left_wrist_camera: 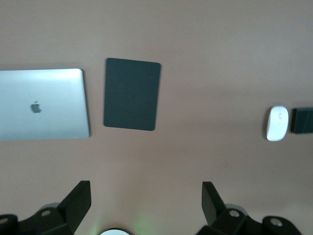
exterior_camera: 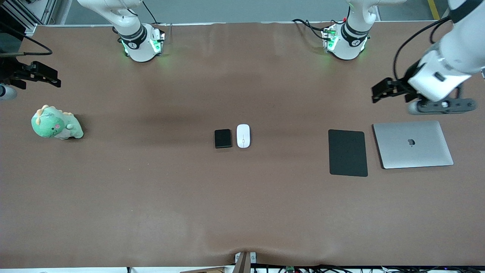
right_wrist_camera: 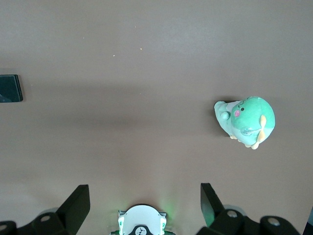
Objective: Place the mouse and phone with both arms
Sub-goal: 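Reach the left gripper over the white mouse, then lower the left gripper and close it on the white mouse, then carry the mouse with the left gripper while the right gripper reaches the phone, then lower the mouse onto the pad while the right gripper grasps the phone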
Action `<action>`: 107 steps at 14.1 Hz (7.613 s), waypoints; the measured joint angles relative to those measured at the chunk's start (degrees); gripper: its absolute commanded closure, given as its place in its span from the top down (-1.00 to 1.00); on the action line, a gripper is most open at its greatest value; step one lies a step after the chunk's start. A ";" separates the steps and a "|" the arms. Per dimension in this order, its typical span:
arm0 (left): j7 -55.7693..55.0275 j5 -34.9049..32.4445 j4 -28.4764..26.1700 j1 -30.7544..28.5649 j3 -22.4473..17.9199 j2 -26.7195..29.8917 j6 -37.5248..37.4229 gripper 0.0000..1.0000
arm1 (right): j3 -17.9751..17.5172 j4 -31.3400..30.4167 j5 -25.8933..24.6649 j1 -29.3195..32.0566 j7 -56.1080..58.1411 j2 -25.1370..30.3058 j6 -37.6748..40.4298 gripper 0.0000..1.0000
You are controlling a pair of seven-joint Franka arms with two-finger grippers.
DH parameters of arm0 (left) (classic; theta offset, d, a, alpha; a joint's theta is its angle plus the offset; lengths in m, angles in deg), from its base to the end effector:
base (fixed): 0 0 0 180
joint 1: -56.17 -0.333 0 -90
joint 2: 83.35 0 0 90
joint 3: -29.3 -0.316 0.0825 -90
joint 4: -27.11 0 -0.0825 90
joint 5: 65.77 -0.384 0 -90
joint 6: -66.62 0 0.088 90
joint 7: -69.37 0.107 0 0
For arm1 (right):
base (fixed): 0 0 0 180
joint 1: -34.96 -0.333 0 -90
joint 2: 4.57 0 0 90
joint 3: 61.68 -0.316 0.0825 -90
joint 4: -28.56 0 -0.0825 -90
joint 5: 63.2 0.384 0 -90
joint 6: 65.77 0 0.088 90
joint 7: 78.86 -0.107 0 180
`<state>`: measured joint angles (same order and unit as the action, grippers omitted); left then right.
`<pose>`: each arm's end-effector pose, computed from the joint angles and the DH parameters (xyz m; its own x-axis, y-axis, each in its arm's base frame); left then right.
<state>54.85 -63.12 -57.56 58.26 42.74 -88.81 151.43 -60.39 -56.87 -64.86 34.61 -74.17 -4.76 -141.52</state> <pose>0.5528 -0.1522 0.6083 0.9943 -0.0219 -0.1042 -0.0174 -0.9989 0.0436 0.5283 -0.0123 0.6399 0.9832 0.0585 -0.1731 0.0620 -0.9980 0.0149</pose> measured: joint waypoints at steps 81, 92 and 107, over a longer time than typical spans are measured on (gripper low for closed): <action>-32.01 -14.15 1.24 16.80 0.85 -28.45 31.13 -1.00 | -1.19 -0.49 5.27 -4.39 0.08 -10.48 -1.53 1.00; 0.51 -12.73 -11.97 -4.95 1.19 -22.74 26.40 -1.00 | -1.46 -7.65 9.42 -14.27 -15.40 -14.61 -21.92 1.00; 1.09 -17.31 -35.95 -9.85 0.74 -22.97 60.65 -1.00 | -1.53 -13.66 10.42 -29.82 -31.40 -30.64 -52.54 1.00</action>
<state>55.94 -80.43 -93.51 48.41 43.48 -111.77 212.08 -61.92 -70.53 -54.44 4.79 -105.56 -35.40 -194.06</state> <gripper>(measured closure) 0.379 0.000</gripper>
